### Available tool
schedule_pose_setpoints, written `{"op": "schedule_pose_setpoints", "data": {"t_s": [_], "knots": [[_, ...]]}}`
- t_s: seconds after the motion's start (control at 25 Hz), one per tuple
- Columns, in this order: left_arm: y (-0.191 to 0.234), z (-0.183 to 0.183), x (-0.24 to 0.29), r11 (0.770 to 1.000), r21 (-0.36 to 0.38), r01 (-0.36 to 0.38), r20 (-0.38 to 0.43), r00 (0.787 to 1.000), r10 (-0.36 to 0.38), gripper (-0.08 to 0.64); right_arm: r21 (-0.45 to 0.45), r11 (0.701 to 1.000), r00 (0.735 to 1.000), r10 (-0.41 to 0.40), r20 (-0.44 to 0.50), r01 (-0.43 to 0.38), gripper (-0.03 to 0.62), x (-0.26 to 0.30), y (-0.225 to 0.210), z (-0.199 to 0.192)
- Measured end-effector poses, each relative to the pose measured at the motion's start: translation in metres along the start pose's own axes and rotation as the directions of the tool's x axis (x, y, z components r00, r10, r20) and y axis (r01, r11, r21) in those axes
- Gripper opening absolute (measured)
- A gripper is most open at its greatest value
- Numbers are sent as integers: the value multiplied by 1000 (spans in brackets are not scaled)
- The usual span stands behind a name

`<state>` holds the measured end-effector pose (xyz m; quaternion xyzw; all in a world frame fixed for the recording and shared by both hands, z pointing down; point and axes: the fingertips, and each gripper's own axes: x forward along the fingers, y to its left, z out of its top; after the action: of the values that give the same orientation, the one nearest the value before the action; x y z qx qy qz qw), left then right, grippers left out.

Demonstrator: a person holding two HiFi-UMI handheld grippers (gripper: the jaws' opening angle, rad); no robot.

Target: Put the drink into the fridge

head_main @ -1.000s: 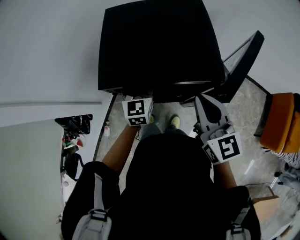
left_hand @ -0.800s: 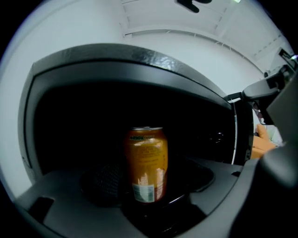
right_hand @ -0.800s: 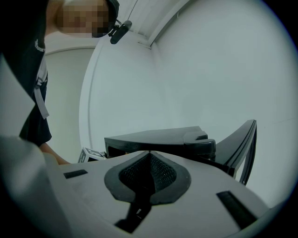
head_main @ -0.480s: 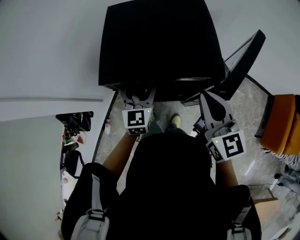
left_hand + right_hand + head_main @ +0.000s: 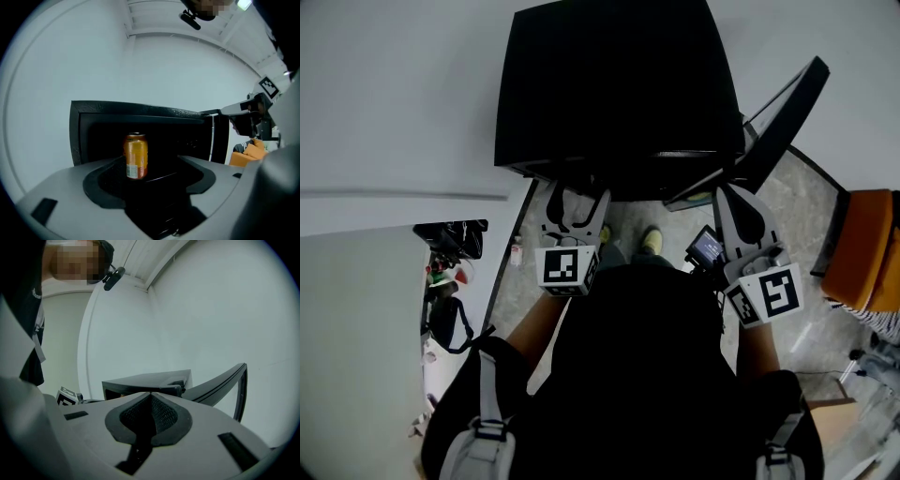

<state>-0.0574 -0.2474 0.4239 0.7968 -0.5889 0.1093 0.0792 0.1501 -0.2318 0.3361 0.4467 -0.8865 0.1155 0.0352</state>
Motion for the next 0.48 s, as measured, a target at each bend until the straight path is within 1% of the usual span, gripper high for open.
{"op": "schedule_pose_setpoints", "data": {"t_s": [0.04,0.08,0.12,0.2,0.24,0.32,0.48], "knots": [[-5,3,-2,1000,3,11,5,1000,-11,341,-2,1000,1000,3,-4,-3,12,-2,0,0],[-10,6,-3,1000,11,22,14,1000,-22,319,-4,1000,1000,8,-7,-8,12,-4,0,0],[-14,9,-5,999,25,28,26,999,-28,278,-6,1000,1000,13,-6,-13,12,-5,1,1],[-18,17,-9,998,55,22,56,998,-25,148,-8,1000,1000,19,5,-19,12,-8,2,4],[-19,21,-11,998,59,13,65,998,-17,107,-4,1000,1000,19,15,-19,12,-9,2,6],[-21,26,-14,999,43,0,67,998,-3,14,13,1000,999,11,35,-11,12,-12,0,9],[-26,31,-11,999,40,11,71,997,-14,14,6,1000,1000,-26,16,26,12,-18,-8,5]]}}
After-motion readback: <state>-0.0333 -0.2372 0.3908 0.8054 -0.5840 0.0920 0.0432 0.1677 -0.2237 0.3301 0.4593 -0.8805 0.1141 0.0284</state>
